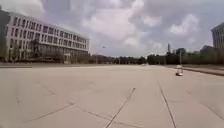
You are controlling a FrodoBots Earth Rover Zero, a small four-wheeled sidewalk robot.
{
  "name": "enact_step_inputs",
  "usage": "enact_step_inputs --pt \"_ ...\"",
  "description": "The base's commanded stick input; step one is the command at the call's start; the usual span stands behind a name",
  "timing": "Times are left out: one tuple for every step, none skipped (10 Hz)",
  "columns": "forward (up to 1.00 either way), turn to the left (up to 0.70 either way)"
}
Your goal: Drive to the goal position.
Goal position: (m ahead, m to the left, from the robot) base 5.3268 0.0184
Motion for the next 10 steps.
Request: enact_step_inputs --pt "0.50 -0.02" --pt "0.50 -0.02" --pt "0.50 -0.02" --pt "0.50 -0.02" --pt "0.50 -0.02" --pt "0.50 -0.02" --pt "0.50 -0.02" --pt "0.50 -0.02" --pt "0.50 -0.02" --pt "0.50 -0.02"
